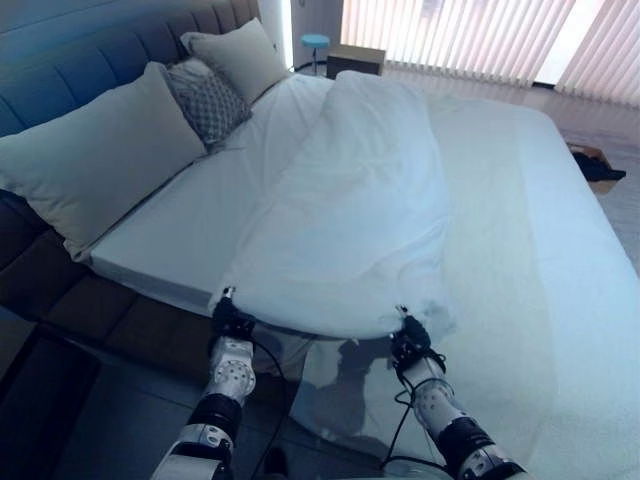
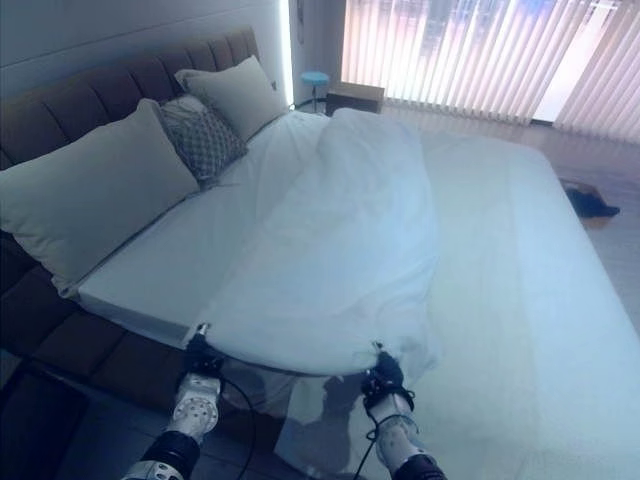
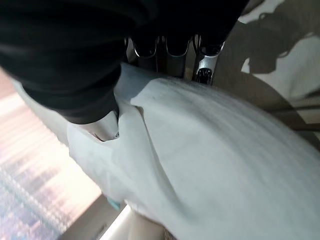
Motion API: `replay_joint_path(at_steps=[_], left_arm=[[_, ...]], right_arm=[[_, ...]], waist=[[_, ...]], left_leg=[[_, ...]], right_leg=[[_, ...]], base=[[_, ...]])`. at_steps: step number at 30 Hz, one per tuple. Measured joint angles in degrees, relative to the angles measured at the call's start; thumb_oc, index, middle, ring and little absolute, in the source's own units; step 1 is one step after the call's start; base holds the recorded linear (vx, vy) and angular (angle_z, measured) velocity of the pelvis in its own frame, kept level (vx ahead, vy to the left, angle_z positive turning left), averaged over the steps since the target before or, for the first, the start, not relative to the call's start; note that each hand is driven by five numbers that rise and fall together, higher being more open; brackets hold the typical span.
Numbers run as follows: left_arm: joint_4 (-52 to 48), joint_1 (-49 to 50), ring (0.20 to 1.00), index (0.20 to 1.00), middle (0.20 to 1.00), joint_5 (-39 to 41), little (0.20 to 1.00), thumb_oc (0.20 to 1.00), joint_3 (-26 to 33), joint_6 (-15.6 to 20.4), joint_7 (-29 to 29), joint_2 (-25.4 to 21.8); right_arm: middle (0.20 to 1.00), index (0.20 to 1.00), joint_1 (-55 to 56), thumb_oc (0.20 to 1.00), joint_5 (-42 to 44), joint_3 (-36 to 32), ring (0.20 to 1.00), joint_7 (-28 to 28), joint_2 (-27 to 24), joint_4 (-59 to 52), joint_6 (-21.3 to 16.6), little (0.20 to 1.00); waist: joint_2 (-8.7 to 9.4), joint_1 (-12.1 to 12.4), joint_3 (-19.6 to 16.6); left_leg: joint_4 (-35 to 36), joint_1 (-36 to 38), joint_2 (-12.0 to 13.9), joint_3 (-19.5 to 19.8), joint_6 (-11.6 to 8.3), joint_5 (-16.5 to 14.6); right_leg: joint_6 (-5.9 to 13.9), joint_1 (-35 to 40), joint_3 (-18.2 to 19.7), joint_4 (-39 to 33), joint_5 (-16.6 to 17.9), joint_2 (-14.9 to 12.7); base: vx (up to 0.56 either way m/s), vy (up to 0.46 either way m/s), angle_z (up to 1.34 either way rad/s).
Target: Make the bed
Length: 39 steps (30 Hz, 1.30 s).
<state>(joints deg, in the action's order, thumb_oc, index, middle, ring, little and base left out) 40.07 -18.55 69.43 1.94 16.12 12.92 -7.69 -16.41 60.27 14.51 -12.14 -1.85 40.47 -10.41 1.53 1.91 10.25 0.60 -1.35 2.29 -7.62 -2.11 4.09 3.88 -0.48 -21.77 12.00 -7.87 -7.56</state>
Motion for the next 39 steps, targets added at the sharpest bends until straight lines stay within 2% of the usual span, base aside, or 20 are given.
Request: replay_joint_path(at_steps=[3, 6, 9, 10, 11, 12, 15, 18, 20, 21, 22, 24, 25, 26, 28, 29, 31, 33, 34, 39], left_arm=[[-0.1, 0.6, 0.2, 0.2, 0.2, 0.1, 0.2, 0.2, 0.1, 0.0, 0.0, 2.5], [-0.2, 1.3, 0.2, 0.2, 0.2, 0.1, 0.2, 0.2, -0.1, -0.1, 0.0, 4.6], [-0.2, 2.0, 0.2, 0.2, 0.2, 0.1, 0.2, 0.2, -0.3, -0.2, -0.1, 4.9], [-0.2, 2.2, 0.2, 0.2, 0.2, 0.7, 0.2, 0.2, -0.2, -0.2, 0.0, 5.4], [-0.2, 2.1, 0.2, 0.2, 0.2, 1.7, 0.2, 0.2, -0.2, -0.2, 0.0, 5.7], [-0.3, 2.2, 0.2, 0.2, 0.2, 2.4, 0.2, 0.2, -0.1, -0.1, 0.0, 5.7], [-0.2, 2.3, 0.2, 0.2, 0.2, 4.0, 0.2, 0.2, -0.3, 0.0, 0.4, 5.7], [-0.2, 2.0, 0.2, 0.2, 0.2, 4.0, 0.2, 0.2, -0.7, 0.0, 0.9, 6.2], [-0.3, 0.9, 0.2, 0.2, 0.2, 3.8, 0.2, 0.2, -1.4, 0.0, 1.3, 6.0], [-0.3, 0.3, 0.2, 0.2, 0.2, 3.6, 0.2, 0.2, -2.8, -0.1, 1.4, 4.9], [-0.4, 0.0, 0.2, 0.2, 0.2, 3.2, 0.2, 0.2, -4.0, -0.2, 1.4, 4.0], [-1.0, -0.7, 0.2, 0.2, 0.2, 2.6, 0.2, 0.2, -4.7, -0.2, 1.6, 3.3], [-1.4, -0.9, 0.2, 0.2, 0.2, 1.6, 0.2, 0.2, -4.7, -0.1, 1.6, 2.5], [-2.7, -1.8, 0.2, 0.2, 0.2, 1.0, 0.2, 0.2, -4.9, -0.1, 1.7, 0.7], [-5.6, -2.5, 0.2, 0.2, 0.2, 0.9, 0.2, 0.2, -3.9, -0.3, 1.7, -0.2], [-7.0, -2.3, 0.2, 0.2, 0.2, 0.9, 0.2, 0.2, -3.5, -0.3, 1.6, -0.2], [-11.0, -0.6, 0.2, 0.2, 0.2, 0.9, 0.2, 0.2, -1.4, 0.0, 0.9, -0.4], [-14.3, 1.9, 0.2, 0.2, 0.2, 0.9, 0.2, 0.2, 0.7, 0.0, 0.3, 0.3], [-15.0, 2.9, 0.2, 0.2, 0.2, 0.9, 0.2, 0.2, 1.2, 0.0, -0.1, 0.4], [-14.8, 5.6, 0.2, 0.2, 0.2, 0.8, 0.2, 0.2, 2.2, 0.0, 0.0, 1.4]], right_arm=[[0.2, 0.2, 0.5, 0.2, 0.2, -0.1, 0.2, 0.1, -0.6, 2.3, 0.0, 0.2], [0.2, 0.2, 1.9, 0.2, 0.9, 0.0, 0.2, -0.5, -1.3, 2.5, -0.6, 0.2], [0.2, 0.2, 2.1, 0.2, 0.9, 1.0, 0.2, -0.6, -1.8, 3.1, -0.6, 0.2], [0.2, 0.2, 2.3, 0.2, 0.9, 1.0, 0.2, -0.6, -2.2, 3.3, -0.5, 0.2], [0.2, 0.2, 2.3, 0.2, 0.9, 1.1, 0.2, -0.7, -2.3, 3.3, -0.5, 0.2], [0.2, 0.2, 2.3, 0.2, 1.0, 1.2, 0.2, -0.8, -2.4, 3.4, -0.3, 0.2], [0.2, 0.2, 2.2, 0.2, 1.1, 1.8, 0.2, -1.2, -2.7, 3.1, -0.1, 0.2], [0.2, 0.2, 2.0, 0.2, 1.2, 1.8, 0.2, -2.2, -3.5, 2.5, 0.5, 0.2], [0.2, 0.2, 1.6, 0.2, 1.1, 1.6, 0.2, -2.8, -4.3, 0.8, 0.8, 0.2], [0.2, 0.2, 1.6, 0.2, 1.1, 1.1, 0.2, -3.0, -4.7, -1.3, 0.8, 0.2], [0.2, 0.2, 1.7, 0.2, 0.8, 1.0, 0.2, -3.1, -4.8, -2.6, 0.8, 0.2], [0.2, 0.2, 0.6, 0.2, 0.5, 1.0, 0.2, -3.1, -4.5, -3.4, 0.8, 0.2], [0.2, 0.2, -0.4, 0.2, 0.4, 1.4, 0.2, -3.1, -3.9, -3.7, 0.8, 0.2], [0.2, 0.2, -2.2, 0.2, -0.1, 1.9, 0.2, -3.0, -3.4, -4.6, 0.6, 0.2], [0.2, 0.2, -2.7, 0.2, -0.8, 2.4, 0.2, -3.0, -3.2, -7.3, 0.8, 0.2], [0.2, 0.2, -2.6, 0.2, -1.4, 2.2, 0.2, -2.7, -3.4, -8.8, 0.7, 0.2], [0.2, 0.2, -2.5, 0.2, -2.9, 2.0, 0.2, -0.9, -3.4, -13.3, 0.4, 0.2], [0.2, 0.2, 0.1, 0.2, -3.4, 1.9, 0.2, 0.9, -3.6, -18.6, 0.1, 0.2], [0.2, 0.2, 1.9, 0.2, -3.5, 1.9, 0.2, 2.7, -3.8, -20.3, -0.3, 0.2], [0.2, 0.2, 6.7, 0.2, -4.4, 2.1, 0.2, 5.2, -4.1, -19.9, -0.4, 0.2]], waist=[[-0.25, 0.5, 0.1], [-0.63, 0.2, 0.4], [-0.63, 0.7, 1.3], [-0.8, 0.4, 1.4], [-1.18, 0.2, 1.6], [-0.65, 0.5, 2.0], [-0.51, 0.2, 2.0], [-0.64, 0.1, 1.9], [-1.02, -0.1, 1.7], [-0.46, -1.2, 1.7], [0.29, -1.5, 1.3], [0.82, -1.9, 0.9], [0.91, -1.8, 0.9], [0.8, -1.2, 1.0], [0.51, -1.0, 1.2], [0.52, -0.9, 1.3], [0.61, -0.7, 1.2], [0.61, -0.1, 1.2], [0.91, 0.6, 1.1], [0.96, 0.7, 1.1]], left_leg=[[-0.1, 0.9, -0.7, 0.1, 0.04, 0.0], [-2.4, 0.7, -0.6, 0.7, -0.18, 0.0], [-9.2, -2.0, -0.4, 3.5, -2.52, 0.1], [-9.2, -2.2, -0.2, 5.0, -4.63, 1.5], [-9.4, -2.3, 0.4, 5.4, -4.98, 1.4], [-9.9, -2.2, 0.8, 5.7, -4.3, 0.1], [-15.5, -2.3, 2.5, 10.4, -6.01, -3.8], [-12.9, -0.4, 3.8, 13.4, -7.42, -5.8], [-10.3, 0.7, 3.7, 13.4, -5.96, -8.1], [-8.3, 0.8, 2.6, 12.3, -3.69, -7.7], [-7.6, 0.8, 0.7, 12.4, -2.61, -6.7], [-6.9, 0.8, -1.5, 10.7, -0.71, -5.8], [-7.3, 0.2, -2.2, 9.9, -0.39, -5.8], [-8.0, -1.2, -2.1, 7.5, 0.59, -5.9], [-7.8, -1.9, -2.1, 6.8, 1.49, -5.5], [-7.3, -1.6, -2.5, 6.6, 1.8, -5.3], [-5.2, 0.1, -2.3, 6.2, 2.23, -4.8], [-3.5, 0.9, -2.1, 6.2, 2.33, -4.3], [-2.8, 1.2, -1.9, 6.2, 1.96, -3.8], [-0.7, 1.8, -2.0, 6.8, 0.62, -2.2]], right_leg=[[-0.53, 2.7, 5.2, -3.0, 0.0, 1.3], [-1.17, 5.2, 7.3, -4.5, -0.4, 2.4], [-2.32, 5.4, 8.3, -3.5, -0.8, 1.8], [-2.76, 5.0, 8.3, -3.0, -0.6, 1.4], [-3.21, 4.9, 8.3, -3.1, -0.1, 1.3], [-3.36, 4.6, 8.3, -3.1, 0.2, 1.1], [-3.21, 4.3, 6.8, -3.2, 1.4, 0.5], [-2.05, 4.1, 7.3, -2.2, 1.5, 0.3], [-0.82, 3.3, 7.3, -1.0, 1.3, -0.1], [0.15, 3.1, 7.4, -0.9, 1.6, -1.2], [0.54, 2.4, 8.5, -0.7, 2.0, -2.9], [1.46, 1.0, 9.9, -0.1, 3.4, -5.4], [1.68, 0.1, 10.3, 0.2, 4.2, -5.9], [2.5, -2.1, 9.3, 0.7, 5.7, -6.8], [1.75, -1.8, 5.6, -0.2, 8.5, -6.7], [1.23, -1.7, 5.0, -0.2, 9.2, -6.6], [1.58, -1.7, 5.1, -0.5, 11.1, -6.4], [2.47, -1.3, 4.8, -0.3, 10.1, -5.3], [2.71, -0.6, 3.9, -1.5, 8.7, -3.9], [2.56, 3.6, 2.3, -8.7, 7.5, -1.8]], base=[[0.03, 0.107, 0.16], [0.01, 0.056, 0.39], [-0.04, 0.132, -0.01], [0.03, 0.242, -0.15], [0.03, 0.197, -0.26], [0.02, 0.209, -0.42], [0.01, 0.321, -0.37], [-0.07, 0.477, 0.05], [-0.12, 0.499, 0.16], [-0.19, 0.503, 0.2], [-0.19, 0.505, 0.24], [-0.29, 0.394, -0.02], [-0.36, 0.499, -0.44], [-0.15, 0.272, -0.43], [-0.17, 0.321, -0.1], [-0.11, 0.249, 0.03], [-0.06, 0.186, -0.15], [-0.04, 0.104, -0.13], [-0.02, 0.078, 0.0], [-0.04, 0.053, 0.15]])
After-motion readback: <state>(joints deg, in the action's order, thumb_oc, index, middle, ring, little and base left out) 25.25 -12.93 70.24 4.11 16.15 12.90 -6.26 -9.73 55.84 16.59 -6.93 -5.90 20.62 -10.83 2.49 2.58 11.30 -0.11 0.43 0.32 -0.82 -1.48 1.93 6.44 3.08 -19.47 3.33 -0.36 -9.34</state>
